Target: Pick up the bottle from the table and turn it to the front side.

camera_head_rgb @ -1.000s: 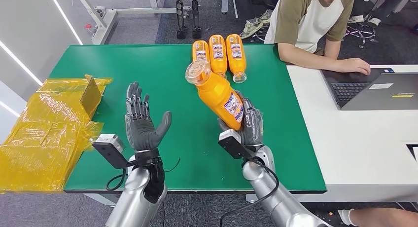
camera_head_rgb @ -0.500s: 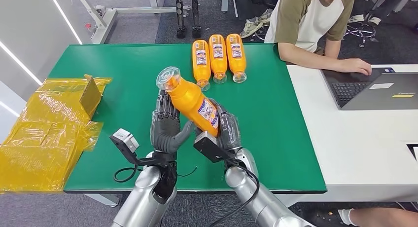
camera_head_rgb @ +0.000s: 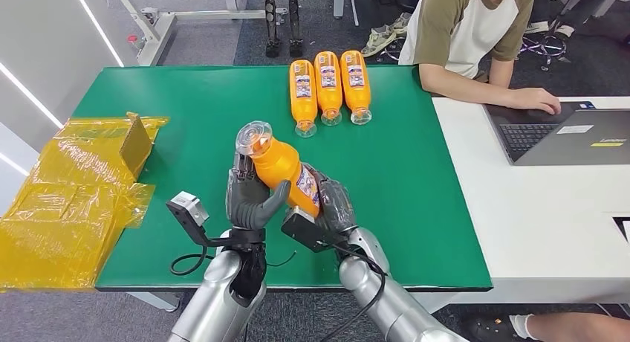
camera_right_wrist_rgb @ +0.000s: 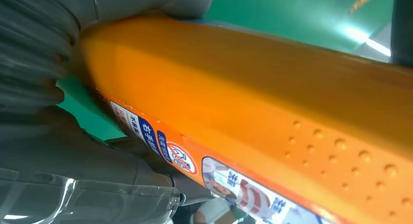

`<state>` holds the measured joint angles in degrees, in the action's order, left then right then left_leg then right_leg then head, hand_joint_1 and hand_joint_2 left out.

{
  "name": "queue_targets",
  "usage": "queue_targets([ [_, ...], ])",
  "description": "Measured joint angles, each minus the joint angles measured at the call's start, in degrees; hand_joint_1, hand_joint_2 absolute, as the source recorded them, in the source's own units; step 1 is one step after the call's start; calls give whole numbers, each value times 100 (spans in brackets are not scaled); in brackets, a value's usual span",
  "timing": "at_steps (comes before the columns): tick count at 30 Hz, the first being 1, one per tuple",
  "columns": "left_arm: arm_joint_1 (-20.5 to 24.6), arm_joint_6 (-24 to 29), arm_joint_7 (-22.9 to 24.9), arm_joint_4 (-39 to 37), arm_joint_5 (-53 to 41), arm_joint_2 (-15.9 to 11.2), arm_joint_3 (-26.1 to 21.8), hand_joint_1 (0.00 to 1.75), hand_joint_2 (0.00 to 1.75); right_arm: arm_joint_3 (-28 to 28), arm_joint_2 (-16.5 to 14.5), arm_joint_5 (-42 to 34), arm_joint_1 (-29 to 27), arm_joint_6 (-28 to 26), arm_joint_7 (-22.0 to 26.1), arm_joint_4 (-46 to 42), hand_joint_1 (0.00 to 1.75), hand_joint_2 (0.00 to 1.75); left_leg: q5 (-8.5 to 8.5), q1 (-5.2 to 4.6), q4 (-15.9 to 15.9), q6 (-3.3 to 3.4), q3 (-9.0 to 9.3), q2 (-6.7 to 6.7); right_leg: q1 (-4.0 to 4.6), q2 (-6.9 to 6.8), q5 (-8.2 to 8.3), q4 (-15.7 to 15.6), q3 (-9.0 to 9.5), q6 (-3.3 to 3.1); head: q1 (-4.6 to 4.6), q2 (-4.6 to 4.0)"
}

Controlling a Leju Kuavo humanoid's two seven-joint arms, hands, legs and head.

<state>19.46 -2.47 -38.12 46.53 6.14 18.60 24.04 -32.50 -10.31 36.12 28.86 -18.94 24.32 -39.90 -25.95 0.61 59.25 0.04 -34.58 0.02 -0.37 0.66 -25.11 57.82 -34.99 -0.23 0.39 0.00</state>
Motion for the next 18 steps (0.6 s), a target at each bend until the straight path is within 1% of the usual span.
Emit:
queue_targets([
  [7,3,58,11,-74,-55,1,-69,0,175,40,109,334,-243,443,-107,-109,175,175,0,0,0,0,-3,0,0,0,0,0,-2,0,2,0],
  [18,10,151,87,-105,-268,10,-91,0,175,64,212,505,-512,605,-94,-342,175,175,0,0,0,0,-7,1,0,2,0,0,-7,0,1,0],
])
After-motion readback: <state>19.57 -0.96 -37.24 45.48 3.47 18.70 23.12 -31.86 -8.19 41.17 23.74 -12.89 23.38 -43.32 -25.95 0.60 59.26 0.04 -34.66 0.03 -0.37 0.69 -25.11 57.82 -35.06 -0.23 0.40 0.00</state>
